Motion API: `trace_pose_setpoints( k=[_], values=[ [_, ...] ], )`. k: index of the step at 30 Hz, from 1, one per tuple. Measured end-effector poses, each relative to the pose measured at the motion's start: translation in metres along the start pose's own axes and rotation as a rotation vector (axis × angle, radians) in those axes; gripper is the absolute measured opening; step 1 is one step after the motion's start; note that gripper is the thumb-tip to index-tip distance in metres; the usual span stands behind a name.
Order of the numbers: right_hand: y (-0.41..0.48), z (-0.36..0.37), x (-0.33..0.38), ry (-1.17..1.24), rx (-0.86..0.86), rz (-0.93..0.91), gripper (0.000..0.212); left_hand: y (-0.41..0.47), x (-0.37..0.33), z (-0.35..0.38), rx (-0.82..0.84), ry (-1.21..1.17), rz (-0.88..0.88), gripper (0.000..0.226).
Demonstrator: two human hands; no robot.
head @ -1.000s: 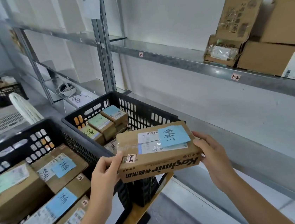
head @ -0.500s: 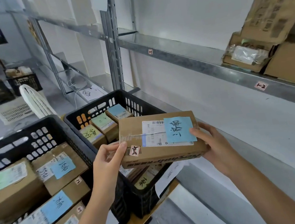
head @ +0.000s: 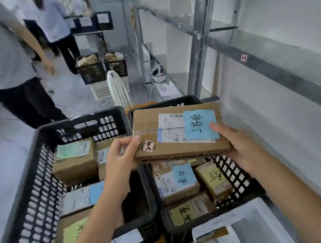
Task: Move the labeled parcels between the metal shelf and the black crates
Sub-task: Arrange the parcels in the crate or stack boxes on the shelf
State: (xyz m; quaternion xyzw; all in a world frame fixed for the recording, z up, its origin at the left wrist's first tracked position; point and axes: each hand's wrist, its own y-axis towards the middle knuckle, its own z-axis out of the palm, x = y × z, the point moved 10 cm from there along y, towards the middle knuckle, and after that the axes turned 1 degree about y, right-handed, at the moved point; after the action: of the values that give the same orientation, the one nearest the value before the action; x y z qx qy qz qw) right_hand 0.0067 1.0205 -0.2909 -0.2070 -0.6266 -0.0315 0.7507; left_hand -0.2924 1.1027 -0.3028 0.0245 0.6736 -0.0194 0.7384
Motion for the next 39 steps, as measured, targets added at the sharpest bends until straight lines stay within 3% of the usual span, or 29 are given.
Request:
trace_pose_setpoints(
  k=[6, 13, 16, 25, 31, 35, 39],
  values=[
    [0.038, 0.091, -0.009, -0.026, 0.202, 0.041, 0.056, -0.013, -0.007, -0.083, -0.241, 0.079, -0.016, 0.038],
    [0.056, 0.223, -0.058, -0.075, 0.428, 0.180, 0.036, -0.024, -0.008, -0.200, -0.531, 0.256, -0.038, 0.015],
    [0.065, 0.269, -0.080, -0.172, 0.469, 0.220, 0.028, -0.018, -0.001, -0.236, -0.572, 0.296, -0.056, 0.010],
    [0.111, 0.324, -0.157, -0.528, 0.365, 0.355, 0.038, 0.035, 0.067, -0.279, -0.494, 0.647, -0.223, 0.016],
    [0.135, 0.321, -0.190, -0.684, 0.246, 0.419, 0.060, 0.072, 0.112, -0.263, -0.277, 0.937, -0.404, 0.031],
    [0.135, 0.325, -0.210, -0.708, 0.239, 0.445, 0.045, 0.079, 0.139, -0.271, -0.248, 1.010, -0.538, 0.039],
    [0.133, 0.325, -0.210, -0.751, 0.174, 0.355, 0.037, 0.080, 0.145, -0.257, -0.192, 1.023, -0.503, 0.056]
  ],
)
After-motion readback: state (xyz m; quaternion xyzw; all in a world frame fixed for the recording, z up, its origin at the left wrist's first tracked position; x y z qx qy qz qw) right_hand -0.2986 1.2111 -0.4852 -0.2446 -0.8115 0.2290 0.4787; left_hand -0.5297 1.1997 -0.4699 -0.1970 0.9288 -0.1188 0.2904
